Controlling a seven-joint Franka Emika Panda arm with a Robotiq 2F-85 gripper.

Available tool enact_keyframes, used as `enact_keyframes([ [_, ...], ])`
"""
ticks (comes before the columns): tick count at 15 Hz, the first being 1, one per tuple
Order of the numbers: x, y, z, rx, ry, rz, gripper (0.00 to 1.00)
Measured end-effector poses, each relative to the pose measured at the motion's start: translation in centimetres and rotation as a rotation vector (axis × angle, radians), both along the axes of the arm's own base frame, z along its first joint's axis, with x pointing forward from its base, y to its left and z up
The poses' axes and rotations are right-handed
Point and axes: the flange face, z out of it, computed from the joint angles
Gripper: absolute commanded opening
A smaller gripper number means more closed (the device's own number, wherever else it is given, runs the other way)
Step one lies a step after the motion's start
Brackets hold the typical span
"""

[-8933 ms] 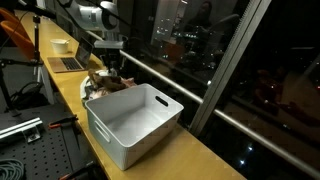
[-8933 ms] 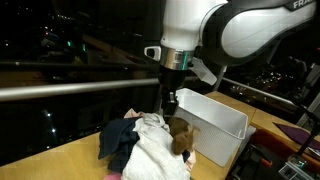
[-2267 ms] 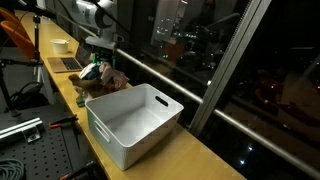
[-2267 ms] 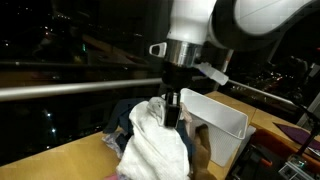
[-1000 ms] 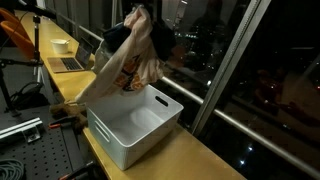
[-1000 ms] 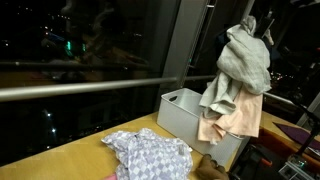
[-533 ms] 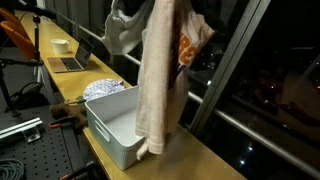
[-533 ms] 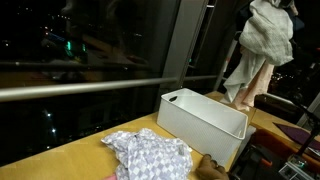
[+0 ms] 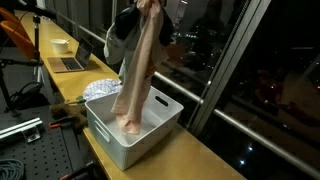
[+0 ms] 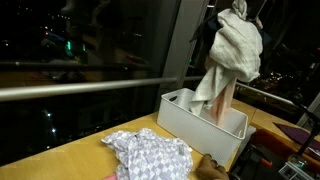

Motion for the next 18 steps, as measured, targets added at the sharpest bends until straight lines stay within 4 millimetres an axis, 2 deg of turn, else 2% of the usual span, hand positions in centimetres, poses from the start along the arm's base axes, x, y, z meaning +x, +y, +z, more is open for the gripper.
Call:
enact_keyframes([
  [4,1.4,0.5,-3.3,0.001,0.026,0.009,0.0],
  [9,1.4,0.3,-6.6,0.01,0.067,0.007,0.0],
  [10,1.4,0.4,-7.3,0.01,0.072,0.009,0.25],
  [11,1.5,0.3,-8.3,0.009,0.079,0.012,0.26],
  [15,2.3,-0.5,-13.5,-0.029,0.147,0.016,0.54],
  [18,3.5,-2.1,-17.4,-0.083,0.203,0.013,0.75],
])
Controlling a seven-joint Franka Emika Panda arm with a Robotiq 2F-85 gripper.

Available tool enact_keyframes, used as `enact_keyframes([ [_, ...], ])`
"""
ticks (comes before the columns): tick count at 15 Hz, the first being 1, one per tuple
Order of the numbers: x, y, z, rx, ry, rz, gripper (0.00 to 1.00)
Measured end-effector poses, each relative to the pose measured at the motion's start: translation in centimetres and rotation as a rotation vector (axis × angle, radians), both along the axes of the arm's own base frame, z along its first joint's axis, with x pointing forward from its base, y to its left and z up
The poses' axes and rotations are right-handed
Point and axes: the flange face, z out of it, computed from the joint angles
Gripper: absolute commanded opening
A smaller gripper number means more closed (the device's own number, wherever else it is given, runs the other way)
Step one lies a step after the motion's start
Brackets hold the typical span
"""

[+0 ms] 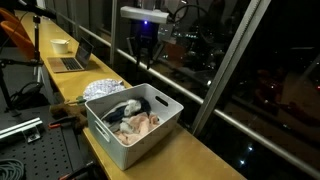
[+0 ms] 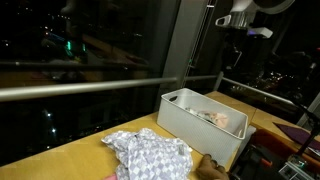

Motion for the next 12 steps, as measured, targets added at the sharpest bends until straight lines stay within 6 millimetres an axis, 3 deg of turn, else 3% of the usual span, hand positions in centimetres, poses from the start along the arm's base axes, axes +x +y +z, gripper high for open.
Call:
enact_keyframes([
  [3,1.1,-1.1,-3.5,-0.025,0.04,0.005,0.99],
  [5,2.0,0.1,-5.4,-0.02,0.05,0.029,1.0],
  [7,2.6,3.9,-7.5,-0.008,0.061,0.081,1.0],
  [12,2.1,16.4,-13.3,0.009,0.119,0.167,1.0],
])
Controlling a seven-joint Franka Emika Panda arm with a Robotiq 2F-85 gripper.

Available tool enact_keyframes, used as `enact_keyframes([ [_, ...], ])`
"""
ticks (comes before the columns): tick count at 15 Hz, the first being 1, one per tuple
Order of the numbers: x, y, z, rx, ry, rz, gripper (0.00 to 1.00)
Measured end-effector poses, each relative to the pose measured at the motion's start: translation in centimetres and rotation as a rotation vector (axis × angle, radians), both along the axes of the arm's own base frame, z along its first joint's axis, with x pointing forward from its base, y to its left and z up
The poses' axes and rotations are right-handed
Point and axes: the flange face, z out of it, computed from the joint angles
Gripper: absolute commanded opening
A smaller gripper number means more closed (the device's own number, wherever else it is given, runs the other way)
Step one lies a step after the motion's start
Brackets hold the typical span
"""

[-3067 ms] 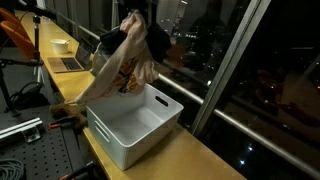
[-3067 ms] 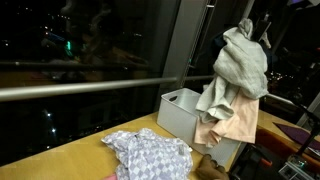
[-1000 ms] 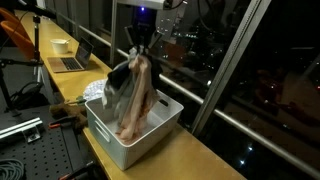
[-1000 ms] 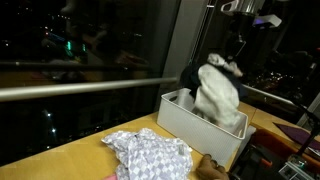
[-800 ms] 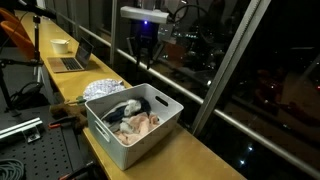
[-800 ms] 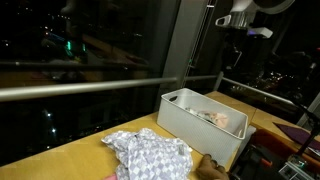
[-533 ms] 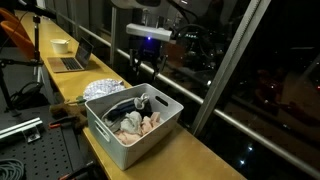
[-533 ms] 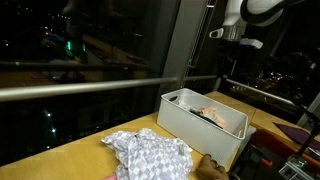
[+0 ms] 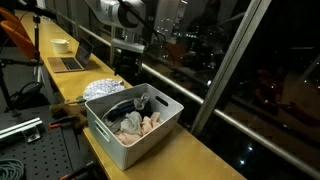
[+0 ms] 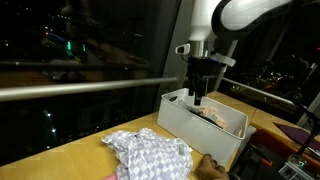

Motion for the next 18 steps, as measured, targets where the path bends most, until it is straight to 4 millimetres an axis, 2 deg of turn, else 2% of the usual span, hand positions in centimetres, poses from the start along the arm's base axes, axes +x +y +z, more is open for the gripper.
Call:
enact_keyframes([
  [2,-0.4,3.4,-2.3,0.003,0.024,0.018,1.0],
  [6,-0.7,8.1,-5.9,0.011,0.051,0.049,1.0],
  [12,-0.4,14.9,-8.6,0.03,0.04,0.139,1.0],
  [15,-0.4,17.6,-10.7,0.045,0.043,0.167,1.0],
  [18,0.0,19.1,-14.0,0.07,0.036,0.177,1.0],
])
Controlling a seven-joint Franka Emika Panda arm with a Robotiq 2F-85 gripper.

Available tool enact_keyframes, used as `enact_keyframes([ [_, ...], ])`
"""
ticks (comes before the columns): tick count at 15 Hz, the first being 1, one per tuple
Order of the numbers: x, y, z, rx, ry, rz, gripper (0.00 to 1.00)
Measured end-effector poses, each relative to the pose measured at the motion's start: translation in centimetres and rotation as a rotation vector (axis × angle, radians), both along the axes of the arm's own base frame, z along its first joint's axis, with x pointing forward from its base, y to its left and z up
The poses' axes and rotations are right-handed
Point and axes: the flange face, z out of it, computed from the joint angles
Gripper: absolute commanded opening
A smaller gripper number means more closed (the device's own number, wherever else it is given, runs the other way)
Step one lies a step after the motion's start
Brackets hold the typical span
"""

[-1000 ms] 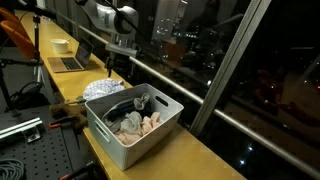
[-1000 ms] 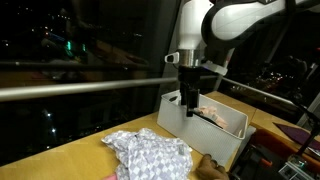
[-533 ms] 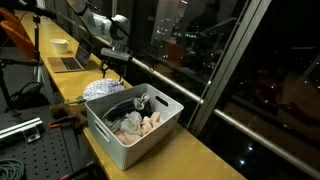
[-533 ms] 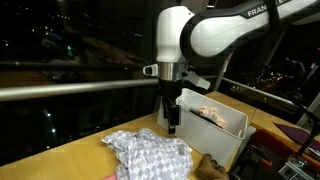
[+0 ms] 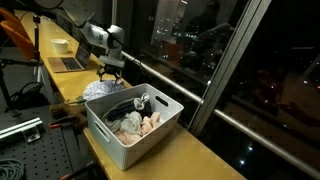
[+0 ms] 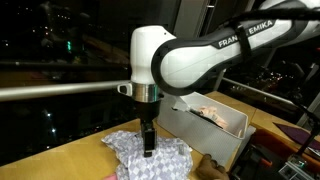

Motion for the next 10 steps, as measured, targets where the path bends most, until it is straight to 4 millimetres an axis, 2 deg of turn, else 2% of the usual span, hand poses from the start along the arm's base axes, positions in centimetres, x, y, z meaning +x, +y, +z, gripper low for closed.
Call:
enact_keyframes([
  [7,1.0,-0.5,-8.9,0.046,0.021,-0.036,1.0],
  [9,1.7,-0.6,-9.5,0.058,0.025,-0.055,0.99],
  [10,2.0,-0.5,-9.5,0.063,0.025,-0.062,0.74],
])
